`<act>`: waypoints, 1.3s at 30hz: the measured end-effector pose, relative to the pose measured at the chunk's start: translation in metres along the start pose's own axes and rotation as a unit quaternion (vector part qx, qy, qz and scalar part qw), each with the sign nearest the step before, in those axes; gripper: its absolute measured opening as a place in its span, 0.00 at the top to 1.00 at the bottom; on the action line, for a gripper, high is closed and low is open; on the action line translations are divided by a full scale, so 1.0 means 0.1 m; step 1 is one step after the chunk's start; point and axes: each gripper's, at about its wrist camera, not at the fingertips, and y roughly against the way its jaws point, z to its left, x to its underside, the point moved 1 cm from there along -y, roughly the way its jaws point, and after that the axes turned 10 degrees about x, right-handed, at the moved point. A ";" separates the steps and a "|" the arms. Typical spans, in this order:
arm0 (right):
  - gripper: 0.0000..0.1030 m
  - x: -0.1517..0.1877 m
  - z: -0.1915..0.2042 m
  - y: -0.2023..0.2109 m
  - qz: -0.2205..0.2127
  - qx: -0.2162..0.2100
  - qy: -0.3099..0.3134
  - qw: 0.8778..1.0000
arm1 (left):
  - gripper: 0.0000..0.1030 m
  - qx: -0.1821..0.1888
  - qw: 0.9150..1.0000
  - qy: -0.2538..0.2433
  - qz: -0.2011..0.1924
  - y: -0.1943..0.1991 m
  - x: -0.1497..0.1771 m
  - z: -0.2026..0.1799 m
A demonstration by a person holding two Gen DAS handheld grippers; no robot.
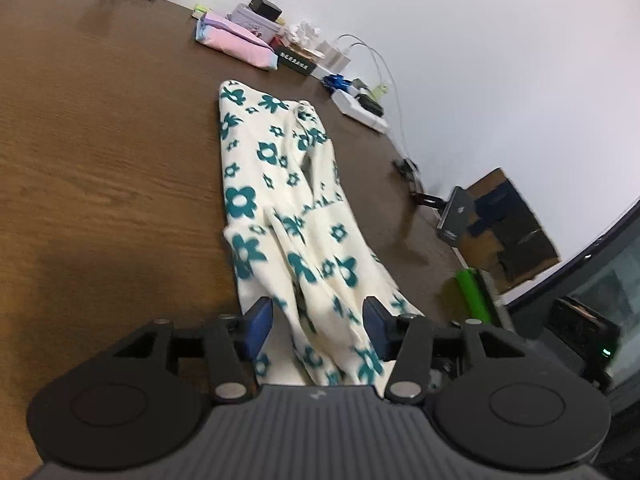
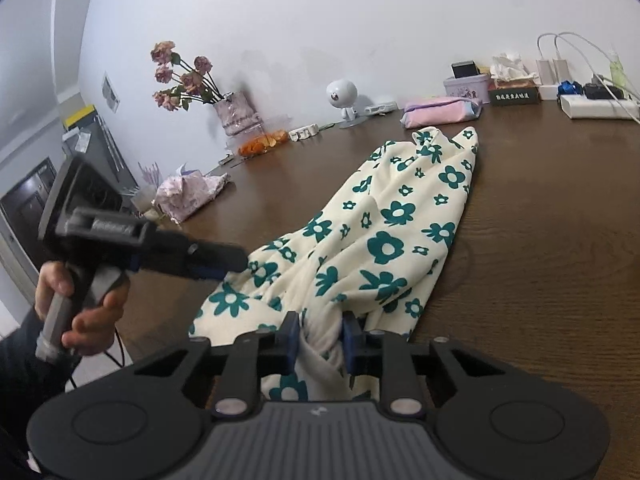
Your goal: Fold clothes
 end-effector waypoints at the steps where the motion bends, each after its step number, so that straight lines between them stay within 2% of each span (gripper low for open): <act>1: 0.77 0.00 0.00 0.00 0.000 0.000 0.000 1.000 | 0.52 -0.003 1.000 -0.003 0.004 -0.05 -0.03 0.00; 6: 0.77 0.03 0.00 0.00 -0.003 -0.001 -0.003 1.000 | 0.57 -0.014 1.000 -0.011 0.017 -0.20 -0.13 -0.02; 9: 0.77 0.05 0.00 0.01 -0.005 0.001 0.002 1.000 | 0.57 0.005 1.000 -0.027 0.005 -0.17 -0.16 -0.11; 10: 0.77 0.06 0.00 0.01 -0.006 0.000 0.003 1.000 | 0.63 0.010 1.000 -0.028 0.007 -0.18 -0.16 -0.12; 11: 0.77 0.06 -0.01 0.01 -0.006 -0.002 0.002 1.000 | 0.73 0.013 1.000 -0.024 0.016 -0.23 -0.17 -0.10; 12: 0.77 0.06 -0.01 0.00 -0.005 -0.003 0.001 1.000 | 0.91 0.016 0.999 -0.017 0.027 -0.29 -0.18 -0.07; 13: 0.77 0.06 -0.02 -0.01 -0.005 -0.005 0.000 1.000 | 0.93 0.027 0.999 -0.006 0.033 -0.34 -0.19 -0.02; 16: 0.77 0.05 -0.01 -0.01 -0.006 -0.005 0.000 1.000 | 0.94 0.066 0.996 0.040 0.035 -0.41 -0.22 0.16; 18: 0.77 0.06 -0.01 -0.01 -0.007 -0.004 -0.002 1.000 | 0.89 0.057 0.996 0.057 0.034 -0.40 -0.21 0.27; 20: 0.77 0.06 -0.02 0.00 -0.008 -0.005 -0.004 1.000 | 0.76 0.044 0.997 0.057 0.031 -0.34 -0.17 0.32; 24: 0.76 0.05 -0.03 0.11 -0.030 -0.013 0.011 0.999 | 0.74 0.030 0.998 0.043 0.026 -0.22 -0.09 0.27; 26: 0.75 0.05 -0.03 0.17 -0.041 -0.017 0.019 0.999 | 0.59 0.022 0.999 0.030 0.020 -0.16 -0.08 0.20; 27: 0.72 0.05 -0.04 0.20 -0.046 -0.019 0.023 0.999 | 0.35 0.020 1.000 0.021 0.012 -0.08 -0.07 0.15; 28: 0.70 0.05 -0.04 0.23 -0.052 -0.021 0.027 0.998 | 0.24 0.019 1.000 0.004 0.004 0.02 -0.05 0.09; 29: 0.66 0.05 -0.04 0.26 -0.057 -0.023 0.030 0.998 | 0.24 0.024 0.999 -0.022 0.000 0.13 -0.03 0.02; 30: 0.54 0.05 -0.05 0.31 -0.063 -0.026 0.036 0.997 | 0.23 0.032 0.998 -0.049 0.001 0.21 0.02 -0.05; 32: 0.43 0.09 -0.06 0.48 -0.070 -0.035 0.064 0.995 | 0.20 0.047 0.995 -0.089 0.013 0.30 0.12 -0.16; 34: 0.43 0.14 -0.03 0.51 -0.057 -0.027 0.095 0.993 | 0.20 0.053 0.993 -0.099 0.035 0.27 0.23 -0.20; 36: 0.45 0.18 0.03 0.45 -0.042 -0.025 0.125 0.991 | 0.25 0.050 0.993 -0.099 0.051 0.17 0.33 -0.19; 37: 0.45 0.19 0.07 0.39 -0.036 -0.019 0.137 0.990 | 0.37 0.048 0.992 -0.099 0.057 0.12 0.37 -0.18; 38: 0.51 0.21 0.11 0.33 -0.029 -0.013 0.148 0.988 | 0.46 0.047 0.992 -0.098 0.064 0.07 0.40 -0.17; 39: 0.64 0.22 0.14 0.26 -0.022 -0.004 0.155 0.988 | 0.59 0.043 0.992 -0.103 0.062 0.05 0.43 -0.17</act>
